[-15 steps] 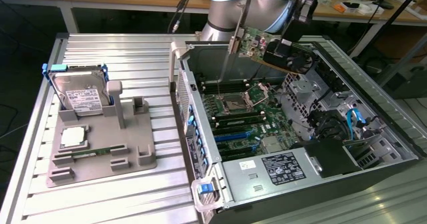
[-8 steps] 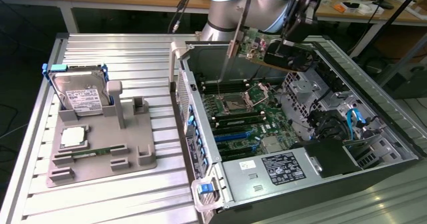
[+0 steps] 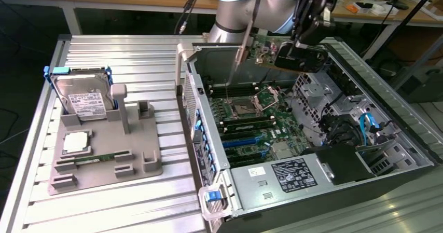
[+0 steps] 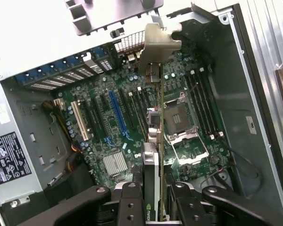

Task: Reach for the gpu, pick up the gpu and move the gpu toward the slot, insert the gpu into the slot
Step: 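Insert the gpu into the slot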

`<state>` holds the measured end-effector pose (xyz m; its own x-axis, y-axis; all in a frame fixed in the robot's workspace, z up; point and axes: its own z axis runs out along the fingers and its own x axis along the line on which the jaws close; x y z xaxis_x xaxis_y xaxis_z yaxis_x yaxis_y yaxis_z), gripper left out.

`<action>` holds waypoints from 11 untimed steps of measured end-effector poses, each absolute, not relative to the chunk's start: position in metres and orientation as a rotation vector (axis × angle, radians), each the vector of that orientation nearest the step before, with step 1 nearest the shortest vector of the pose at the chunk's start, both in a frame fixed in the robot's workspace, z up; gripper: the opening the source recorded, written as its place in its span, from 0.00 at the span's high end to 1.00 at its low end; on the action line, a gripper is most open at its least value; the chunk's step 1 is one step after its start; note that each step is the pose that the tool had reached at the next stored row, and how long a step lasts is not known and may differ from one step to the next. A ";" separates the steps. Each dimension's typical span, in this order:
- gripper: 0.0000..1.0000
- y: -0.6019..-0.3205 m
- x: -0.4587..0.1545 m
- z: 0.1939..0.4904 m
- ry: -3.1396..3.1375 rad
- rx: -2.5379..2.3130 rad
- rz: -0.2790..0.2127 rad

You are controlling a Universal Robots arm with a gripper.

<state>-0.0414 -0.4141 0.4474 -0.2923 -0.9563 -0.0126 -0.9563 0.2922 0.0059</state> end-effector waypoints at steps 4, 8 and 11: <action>0.73 -0.414 -0.040 0.447 2.456 -1.949 0.020; 0.73 -0.414 -0.039 0.447 2.388 -2.032 0.020; 0.73 -0.414 -0.038 0.446 2.317 -2.114 0.020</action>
